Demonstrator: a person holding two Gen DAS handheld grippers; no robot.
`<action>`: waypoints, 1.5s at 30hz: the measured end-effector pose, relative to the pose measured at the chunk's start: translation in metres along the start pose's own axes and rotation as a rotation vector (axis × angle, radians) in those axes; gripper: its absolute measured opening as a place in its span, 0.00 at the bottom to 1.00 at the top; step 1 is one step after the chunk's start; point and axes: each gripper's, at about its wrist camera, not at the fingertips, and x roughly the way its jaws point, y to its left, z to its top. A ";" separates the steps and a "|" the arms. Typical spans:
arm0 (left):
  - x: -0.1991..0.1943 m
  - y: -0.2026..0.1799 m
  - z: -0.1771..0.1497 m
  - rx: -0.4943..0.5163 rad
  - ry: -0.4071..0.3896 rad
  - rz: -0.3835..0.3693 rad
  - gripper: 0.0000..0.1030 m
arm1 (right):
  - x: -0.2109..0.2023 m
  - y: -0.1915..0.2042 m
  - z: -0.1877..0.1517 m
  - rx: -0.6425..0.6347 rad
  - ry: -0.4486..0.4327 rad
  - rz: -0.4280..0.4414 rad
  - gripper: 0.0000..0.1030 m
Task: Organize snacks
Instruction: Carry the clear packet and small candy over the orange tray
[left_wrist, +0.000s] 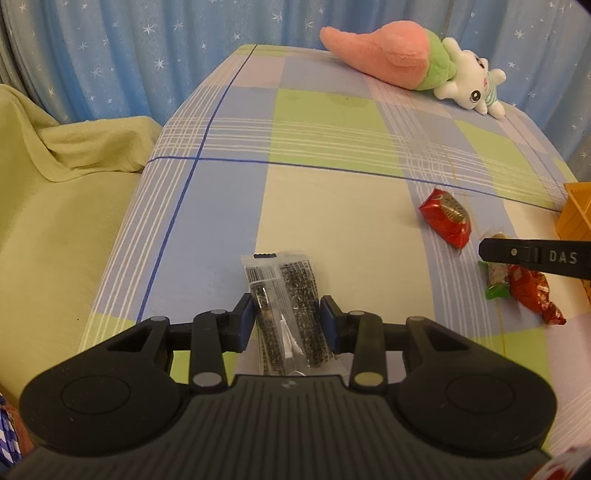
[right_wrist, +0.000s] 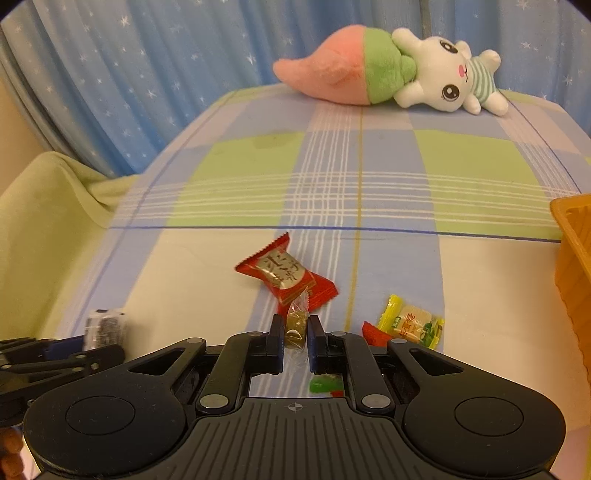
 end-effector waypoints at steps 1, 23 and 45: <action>-0.002 -0.002 0.000 0.004 -0.003 -0.003 0.34 | -0.005 0.001 0.000 0.001 -0.006 0.007 0.12; -0.071 -0.121 -0.016 0.172 -0.044 -0.238 0.34 | -0.139 -0.069 -0.067 0.167 -0.099 0.035 0.12; -0.095 -0.337 -0.023 0.358 -0.051 -0.461 0.34 | -0.251 -0.229 -0.105 0.338 -0.231 -0.136 0.12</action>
